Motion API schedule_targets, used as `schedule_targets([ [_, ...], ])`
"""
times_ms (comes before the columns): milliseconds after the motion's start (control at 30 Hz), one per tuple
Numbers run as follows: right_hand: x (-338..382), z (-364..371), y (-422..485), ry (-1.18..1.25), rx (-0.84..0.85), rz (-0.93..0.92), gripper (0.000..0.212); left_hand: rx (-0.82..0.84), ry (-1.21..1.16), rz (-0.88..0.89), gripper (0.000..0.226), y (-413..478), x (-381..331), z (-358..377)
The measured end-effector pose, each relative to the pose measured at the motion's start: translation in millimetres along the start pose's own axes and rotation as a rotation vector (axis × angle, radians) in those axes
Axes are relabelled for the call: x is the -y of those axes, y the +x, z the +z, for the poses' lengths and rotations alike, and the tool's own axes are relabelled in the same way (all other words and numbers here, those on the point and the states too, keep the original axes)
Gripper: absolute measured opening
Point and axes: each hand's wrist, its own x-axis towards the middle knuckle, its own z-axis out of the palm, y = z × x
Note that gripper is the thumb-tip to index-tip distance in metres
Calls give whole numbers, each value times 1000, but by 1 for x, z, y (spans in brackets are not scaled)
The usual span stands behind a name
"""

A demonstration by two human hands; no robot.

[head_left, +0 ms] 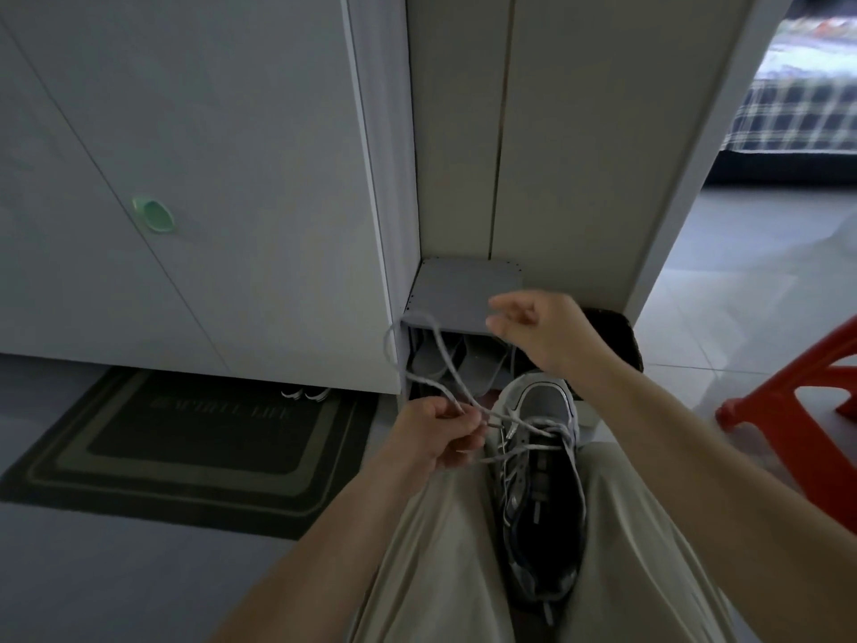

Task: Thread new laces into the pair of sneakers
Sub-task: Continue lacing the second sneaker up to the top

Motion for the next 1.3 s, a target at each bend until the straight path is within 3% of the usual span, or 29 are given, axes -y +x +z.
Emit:
schedule_targets([
  [133, -43, -6, -29, -54, -19, 34, 4, -63, -23, 24, 6, 6, 6, 10],
  [267, -74, -5, -60, -332, 34, 69, 15, -141, 156, 89, 8, 14, 9, 23],
  [400, -90, 7, -80, -703, 119, -41, 34, -190, 422, 216, 15, 23, 18, 35],
  [467, -94, 10, -84, -711, 71, -98, 48, -211, 515, 264, 17, 25, 21, 38],
  [633, -101, 10, -83, -725, 52, -94, 62, -251, 607, 329, 12, 25, 23, 40],
  [833, -99, 16, -79, -679, 7, 13, 23, -257, 729, 378, 10, 22, 18, 42],
  [1033, -91, 21, -78, -612, 29, 47, 17, -207, 713, 361, 20, 23, 20, 41],
  [1300, -85, 19, -81, -602, 26, 66, 17, -195, 775, 367, 8, 25, 21, 42],
])
